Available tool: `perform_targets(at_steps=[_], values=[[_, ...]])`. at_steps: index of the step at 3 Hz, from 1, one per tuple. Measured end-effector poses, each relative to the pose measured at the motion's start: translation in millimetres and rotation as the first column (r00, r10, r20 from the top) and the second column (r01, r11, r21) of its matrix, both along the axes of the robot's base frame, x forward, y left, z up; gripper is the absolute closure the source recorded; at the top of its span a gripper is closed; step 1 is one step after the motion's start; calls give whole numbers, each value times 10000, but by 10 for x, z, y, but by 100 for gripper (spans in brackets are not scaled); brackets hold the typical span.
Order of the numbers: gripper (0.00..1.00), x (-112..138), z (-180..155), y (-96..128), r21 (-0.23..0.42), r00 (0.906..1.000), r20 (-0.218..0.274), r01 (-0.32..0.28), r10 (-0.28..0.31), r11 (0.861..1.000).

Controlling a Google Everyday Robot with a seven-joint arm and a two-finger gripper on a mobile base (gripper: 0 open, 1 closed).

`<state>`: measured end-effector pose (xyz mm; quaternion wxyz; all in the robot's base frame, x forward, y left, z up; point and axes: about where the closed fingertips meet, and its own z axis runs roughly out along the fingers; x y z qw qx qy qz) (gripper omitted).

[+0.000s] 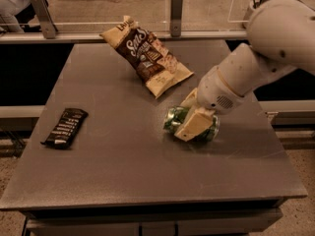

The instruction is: Knock green can over

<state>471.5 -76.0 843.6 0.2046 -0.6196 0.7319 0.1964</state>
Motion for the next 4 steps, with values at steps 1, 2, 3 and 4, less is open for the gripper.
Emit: perform_targets(at_steps=[1, 2, 3, 4], values=[[82, -19, -90, 44, -506, 9982, -572, -220, 191, 9985], [59, -19, -47, 44, -507, 9982, -572, -221, 191, 9985], [35, -26, -41, 55, -517, 9982, -556, -241, 212, 9984], [12, -33, -35, 64, -527, 9983, -541, -259, 230, 9983]])
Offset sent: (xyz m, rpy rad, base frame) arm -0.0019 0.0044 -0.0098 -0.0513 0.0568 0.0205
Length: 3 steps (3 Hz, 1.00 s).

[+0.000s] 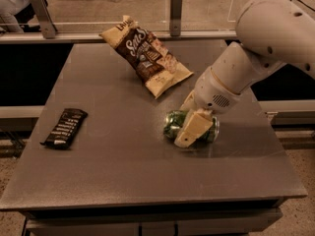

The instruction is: Knock green can over

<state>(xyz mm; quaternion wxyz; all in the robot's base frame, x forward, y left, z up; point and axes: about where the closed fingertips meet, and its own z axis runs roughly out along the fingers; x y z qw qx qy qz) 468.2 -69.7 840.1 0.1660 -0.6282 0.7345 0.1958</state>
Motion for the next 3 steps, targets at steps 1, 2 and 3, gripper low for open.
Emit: perform_targets(at_steps=[1, 2, 3], values=[[0, -7, 6, 9, -9, 10000, 15, -18, 18, 10000], [0, -7, 44, -6, -94, 10000, -10, -61, 61, 9999], [0, 93, 368, -220, -743, 9983, 527, 267, -228, 9969]])
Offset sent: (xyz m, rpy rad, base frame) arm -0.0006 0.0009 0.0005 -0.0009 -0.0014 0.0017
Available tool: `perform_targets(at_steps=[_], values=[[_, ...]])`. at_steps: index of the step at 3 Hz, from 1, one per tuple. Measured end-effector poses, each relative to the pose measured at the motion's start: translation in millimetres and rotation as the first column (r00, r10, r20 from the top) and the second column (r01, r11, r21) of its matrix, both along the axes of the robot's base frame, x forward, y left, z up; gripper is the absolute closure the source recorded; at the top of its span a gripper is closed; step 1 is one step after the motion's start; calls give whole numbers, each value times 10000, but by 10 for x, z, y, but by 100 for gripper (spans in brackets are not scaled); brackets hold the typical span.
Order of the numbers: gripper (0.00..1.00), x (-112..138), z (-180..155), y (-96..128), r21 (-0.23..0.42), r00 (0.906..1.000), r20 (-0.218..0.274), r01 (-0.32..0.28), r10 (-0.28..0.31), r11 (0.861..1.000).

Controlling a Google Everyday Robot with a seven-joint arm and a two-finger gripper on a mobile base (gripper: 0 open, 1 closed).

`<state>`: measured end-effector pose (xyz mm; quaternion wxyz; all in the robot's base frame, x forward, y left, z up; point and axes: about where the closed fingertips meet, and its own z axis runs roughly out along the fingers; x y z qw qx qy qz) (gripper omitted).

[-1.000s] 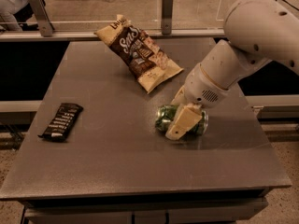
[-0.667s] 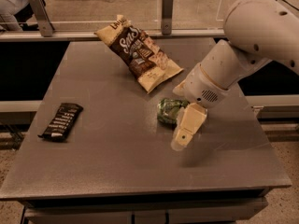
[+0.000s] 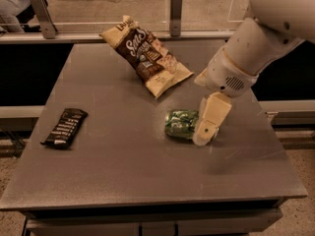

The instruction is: Knock green can over

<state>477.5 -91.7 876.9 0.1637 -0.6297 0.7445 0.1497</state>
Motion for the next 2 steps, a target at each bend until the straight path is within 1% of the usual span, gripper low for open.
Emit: perform_targets(at_steps=[1, 2], values=[[0, 51, 361, -468, 53, 9926, 1067, 574, -576, 9983], [0, 51, 361, -468, 53, 9926, 1068, 573, -576, 9983]])
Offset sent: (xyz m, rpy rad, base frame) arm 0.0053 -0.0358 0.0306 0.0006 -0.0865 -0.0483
